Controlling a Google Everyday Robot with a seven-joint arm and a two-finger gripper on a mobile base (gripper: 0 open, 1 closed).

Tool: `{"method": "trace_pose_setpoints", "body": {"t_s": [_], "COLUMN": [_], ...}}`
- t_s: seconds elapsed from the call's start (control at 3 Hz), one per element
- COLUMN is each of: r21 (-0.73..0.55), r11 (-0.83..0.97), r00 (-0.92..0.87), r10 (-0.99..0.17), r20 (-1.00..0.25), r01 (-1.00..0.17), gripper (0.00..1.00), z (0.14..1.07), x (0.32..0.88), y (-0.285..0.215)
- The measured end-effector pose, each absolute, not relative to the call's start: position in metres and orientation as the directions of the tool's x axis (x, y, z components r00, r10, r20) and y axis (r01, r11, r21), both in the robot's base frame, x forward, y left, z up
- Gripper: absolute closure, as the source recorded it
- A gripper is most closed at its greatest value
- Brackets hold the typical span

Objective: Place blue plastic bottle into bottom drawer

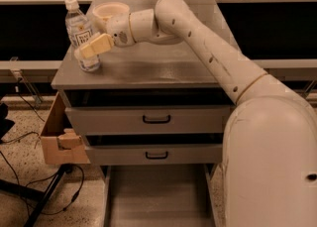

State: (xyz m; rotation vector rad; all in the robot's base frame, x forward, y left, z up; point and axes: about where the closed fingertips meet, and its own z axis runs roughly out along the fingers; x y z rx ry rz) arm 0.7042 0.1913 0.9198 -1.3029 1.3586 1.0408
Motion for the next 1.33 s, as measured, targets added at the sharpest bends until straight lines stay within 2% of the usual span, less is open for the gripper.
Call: {"method": "trace_pose_setpoints", "body": {"t_s": [0.33, 1.0, 1.33], "r21": [-0.017, -0.060, -0.145], "r11": [0.047, 0.032, 0.093], "r00": [0.009, 0.055, 0.129], "r10": [-0.167, -0.129, -0.162], "r20": [-0.986, -0.990, -0.978], "r01": [-0.999, -0.998, -0.985], "gripper": [0.18, 0.64, 0.95], "z": [0.912, 0.912, 0.939], "x": [0.702, 0.708, 0.696], "y": [0.207, 0.225, 0.197]}}
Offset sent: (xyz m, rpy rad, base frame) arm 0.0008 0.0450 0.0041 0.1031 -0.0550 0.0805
